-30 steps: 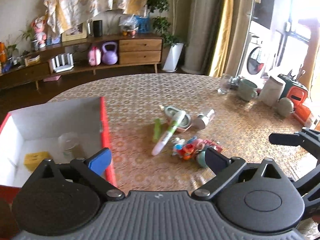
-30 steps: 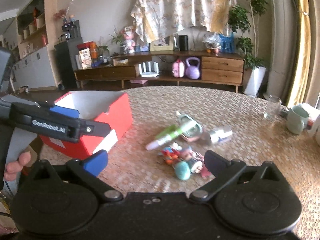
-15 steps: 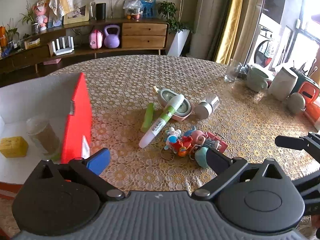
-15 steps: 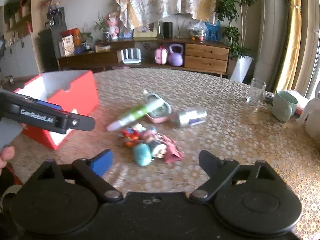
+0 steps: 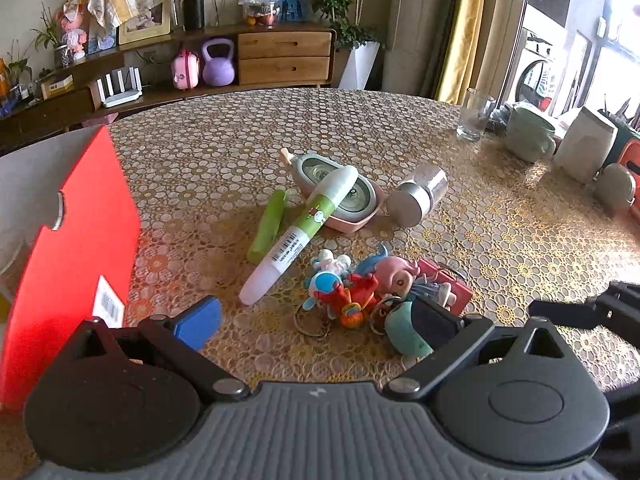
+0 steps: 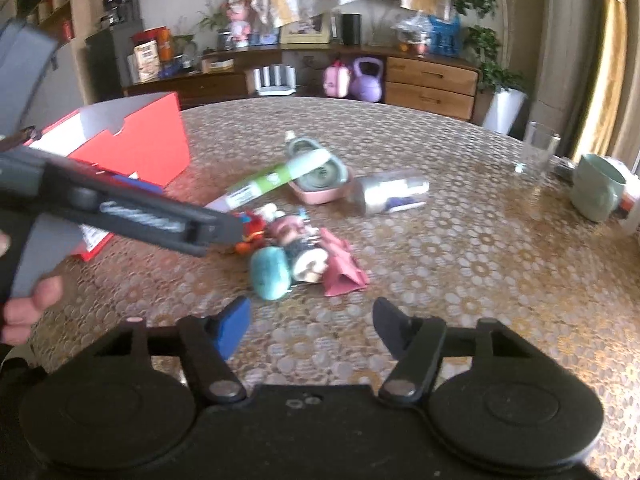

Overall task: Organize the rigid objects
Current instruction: 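Grasp the red keychain figure with the left tool while the right tool grasps the teal egg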

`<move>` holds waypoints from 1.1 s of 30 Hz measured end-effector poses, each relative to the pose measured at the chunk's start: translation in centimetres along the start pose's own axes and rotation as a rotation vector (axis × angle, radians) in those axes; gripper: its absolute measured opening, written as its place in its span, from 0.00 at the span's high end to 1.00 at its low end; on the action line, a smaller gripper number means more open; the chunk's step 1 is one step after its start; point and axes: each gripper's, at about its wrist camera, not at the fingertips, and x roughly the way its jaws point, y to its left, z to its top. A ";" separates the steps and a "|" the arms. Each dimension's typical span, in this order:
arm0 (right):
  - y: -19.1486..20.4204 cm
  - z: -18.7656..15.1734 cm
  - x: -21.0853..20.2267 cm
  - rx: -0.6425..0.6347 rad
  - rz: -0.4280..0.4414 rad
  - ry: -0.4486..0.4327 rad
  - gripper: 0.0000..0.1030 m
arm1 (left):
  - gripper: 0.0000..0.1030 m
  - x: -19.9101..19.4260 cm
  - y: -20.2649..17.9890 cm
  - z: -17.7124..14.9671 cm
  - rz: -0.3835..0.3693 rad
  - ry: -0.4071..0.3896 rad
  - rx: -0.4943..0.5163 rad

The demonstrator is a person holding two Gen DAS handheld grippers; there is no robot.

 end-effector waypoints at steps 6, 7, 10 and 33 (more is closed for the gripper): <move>1.8 0.4 1.4 -0.048 0.022 0.007 0.49 | 0.15 1.1 0.2 0.3 -0.003 0.012 -0.038; 1.9 0.6 1.6 -0.047 0.022 0.011 0.51 | 0.21 1.3 0.3 0.3 -0.004 0.014 -0.054; 2.3 0.8 2.4 -0.037 0.027 0.015 0.55 | 0.33 1.9 0.7 0.4 -0.028 0.036 -0.088; 2.9 1.6 4.5 0.014 -0.047 0.037 0.74 | 0.62 2.9 0.0 0.7 -0.081 0.020 -0.090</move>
